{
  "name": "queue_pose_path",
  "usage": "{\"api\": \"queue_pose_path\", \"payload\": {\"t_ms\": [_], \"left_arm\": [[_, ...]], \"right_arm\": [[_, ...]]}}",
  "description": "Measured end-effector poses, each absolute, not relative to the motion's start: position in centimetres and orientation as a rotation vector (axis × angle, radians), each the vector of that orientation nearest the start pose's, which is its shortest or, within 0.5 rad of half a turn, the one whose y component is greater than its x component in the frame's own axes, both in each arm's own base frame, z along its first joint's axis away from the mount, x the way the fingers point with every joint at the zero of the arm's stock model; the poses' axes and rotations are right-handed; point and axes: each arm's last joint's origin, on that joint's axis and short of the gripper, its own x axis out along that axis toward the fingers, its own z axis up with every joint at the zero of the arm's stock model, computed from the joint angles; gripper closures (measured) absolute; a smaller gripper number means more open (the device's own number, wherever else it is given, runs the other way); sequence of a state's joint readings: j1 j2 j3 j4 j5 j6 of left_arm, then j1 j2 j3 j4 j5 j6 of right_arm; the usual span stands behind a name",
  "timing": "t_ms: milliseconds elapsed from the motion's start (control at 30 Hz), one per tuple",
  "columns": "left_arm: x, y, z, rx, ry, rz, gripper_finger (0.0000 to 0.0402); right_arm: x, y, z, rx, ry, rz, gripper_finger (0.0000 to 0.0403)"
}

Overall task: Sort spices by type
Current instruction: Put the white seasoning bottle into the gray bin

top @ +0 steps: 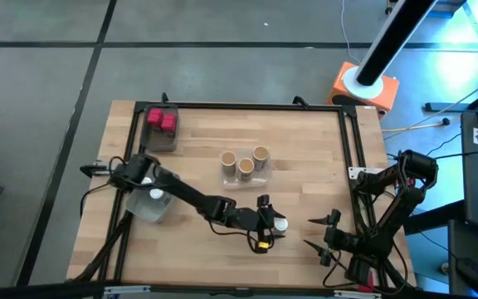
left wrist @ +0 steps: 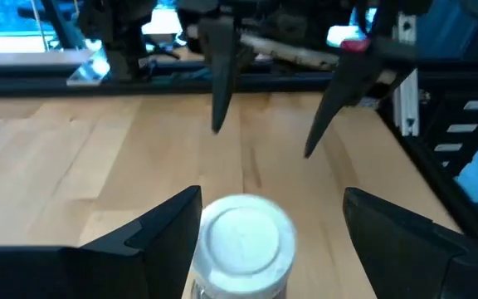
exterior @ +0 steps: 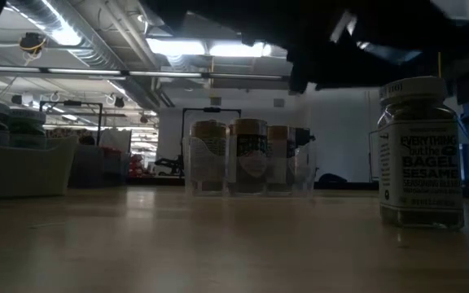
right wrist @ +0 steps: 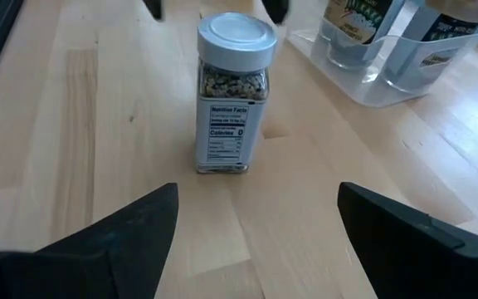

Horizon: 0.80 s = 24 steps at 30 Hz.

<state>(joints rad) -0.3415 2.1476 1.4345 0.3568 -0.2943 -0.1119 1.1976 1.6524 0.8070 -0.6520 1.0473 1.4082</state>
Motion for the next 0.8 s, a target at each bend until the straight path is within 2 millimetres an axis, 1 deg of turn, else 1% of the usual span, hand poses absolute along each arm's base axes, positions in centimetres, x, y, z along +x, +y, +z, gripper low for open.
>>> {"api": "queue_pose_path", "payload": {"t_ms": [233,467,633,800], "left_arm": [[45.8,-14.5,16.4,-0.012,0.364,-0.002,0.0125],[45.9,-14.3,16.5,-0.033,0.349,0.004,0.0125],[45.5,-14.4,15.8,-0.033,0.378,-0.005,0.0125],[45.4,-14.5,15.6,-0.029,0.389,-0.010,0.0125]], "right_arm": [[11.6,22.8,14.1,0.008,0.530,-0.302,0.0072],[11.6,22.8,14.1,0.010,0.537,-0.301,0.0072],[11.6,22.8,14.1,0.009,0.538,-0.301,0.0072],[11.6,22.8,14.1,0.009,0.538,-0.301,0.0072]]}}
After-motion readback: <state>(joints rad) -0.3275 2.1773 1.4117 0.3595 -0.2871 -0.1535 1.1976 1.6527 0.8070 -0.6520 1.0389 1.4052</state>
